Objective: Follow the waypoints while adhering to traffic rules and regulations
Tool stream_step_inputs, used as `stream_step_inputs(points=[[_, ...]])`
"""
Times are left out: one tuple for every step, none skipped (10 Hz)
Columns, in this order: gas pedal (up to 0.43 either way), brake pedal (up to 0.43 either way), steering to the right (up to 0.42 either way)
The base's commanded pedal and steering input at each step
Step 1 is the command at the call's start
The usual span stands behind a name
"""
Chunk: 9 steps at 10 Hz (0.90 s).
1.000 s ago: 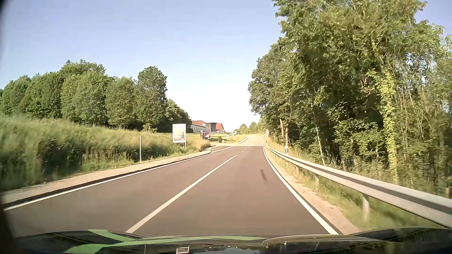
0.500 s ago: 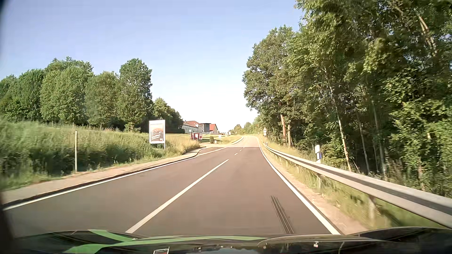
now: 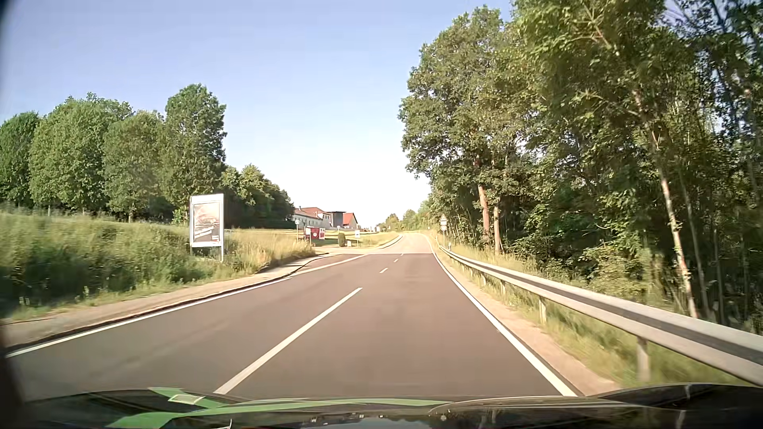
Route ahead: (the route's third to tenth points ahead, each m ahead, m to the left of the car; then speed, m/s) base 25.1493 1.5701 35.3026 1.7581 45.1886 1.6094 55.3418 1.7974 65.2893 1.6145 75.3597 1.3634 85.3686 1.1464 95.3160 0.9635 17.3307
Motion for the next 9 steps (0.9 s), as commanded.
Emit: stream_step_inputs(points=[[0.28,0.0,0.008],[0.28,0.0,0.006],[0.28,0.0,0.004],[0.28,0.0,0.003],[0.28,0.0,0.003],[0.28,0.0,0.002],[0.287,0.0,0.002],[0.299,0.0,0.0],[0.311,0.0,-0.001]])
